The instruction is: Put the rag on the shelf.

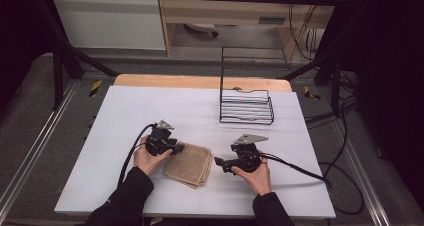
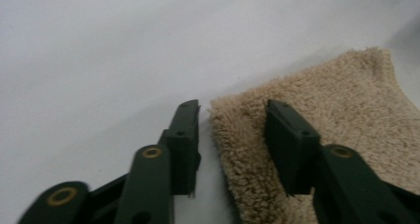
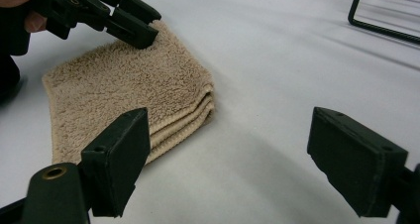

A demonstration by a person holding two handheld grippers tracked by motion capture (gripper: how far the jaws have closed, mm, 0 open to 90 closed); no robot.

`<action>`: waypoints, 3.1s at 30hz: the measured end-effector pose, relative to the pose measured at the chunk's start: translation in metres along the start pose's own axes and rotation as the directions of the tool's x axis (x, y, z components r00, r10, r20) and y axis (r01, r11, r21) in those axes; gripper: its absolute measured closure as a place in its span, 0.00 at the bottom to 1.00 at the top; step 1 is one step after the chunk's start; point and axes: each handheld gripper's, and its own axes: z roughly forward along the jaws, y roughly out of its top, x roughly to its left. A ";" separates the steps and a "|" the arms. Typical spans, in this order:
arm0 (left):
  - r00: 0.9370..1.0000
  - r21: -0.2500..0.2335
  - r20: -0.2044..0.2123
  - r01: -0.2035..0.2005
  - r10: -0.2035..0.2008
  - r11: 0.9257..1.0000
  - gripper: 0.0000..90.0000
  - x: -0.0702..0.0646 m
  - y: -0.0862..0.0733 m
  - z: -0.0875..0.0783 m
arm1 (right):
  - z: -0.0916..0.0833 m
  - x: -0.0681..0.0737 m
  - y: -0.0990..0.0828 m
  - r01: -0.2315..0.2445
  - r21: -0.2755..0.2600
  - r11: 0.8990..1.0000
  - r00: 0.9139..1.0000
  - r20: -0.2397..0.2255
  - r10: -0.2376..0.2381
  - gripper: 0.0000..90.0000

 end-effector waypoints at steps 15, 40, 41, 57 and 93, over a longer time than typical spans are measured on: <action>1.000 0.008 0.009 -0.022 0.021 1.000 0.90 -0.003 -0.002 0.003 | 0.021 0.008 0.010 -0.052 -0.003 0.999 0.999 0.016 0.052 0.32; 0.998 -0.035 0.034 -0.047 0.048 0.998 0.89 0.002 -0.008 0.004 | 0.059 0.013 0.011 -0.168 0.096 0.981 0.986 0.006 0.168 0.87; 0.998 -0.034 0.033 -0.046 0.047 0.998 0.89 0.002 -0.008 0.004 | 0.059 0.013 0.011 -0.172 0.096 0.980 0.985 0.000 0.173 0.88; 0.997 -0.153 0.057 -0.043 0.052 0.987 0.95 -0.003 -0.004 -0.025 | 0.038 0.019 0.021 -0.164 0.032 0.986 0.985 -0.057 0.166 0.95; 0.996 -0.354 0.013 -0.080 0.090 0.932 0.95 -0.043 0.011 -0.081 | -0.021 0.030 0.054 0.036 -0.154 0.987 0.998 -0.041 -0.043 0.95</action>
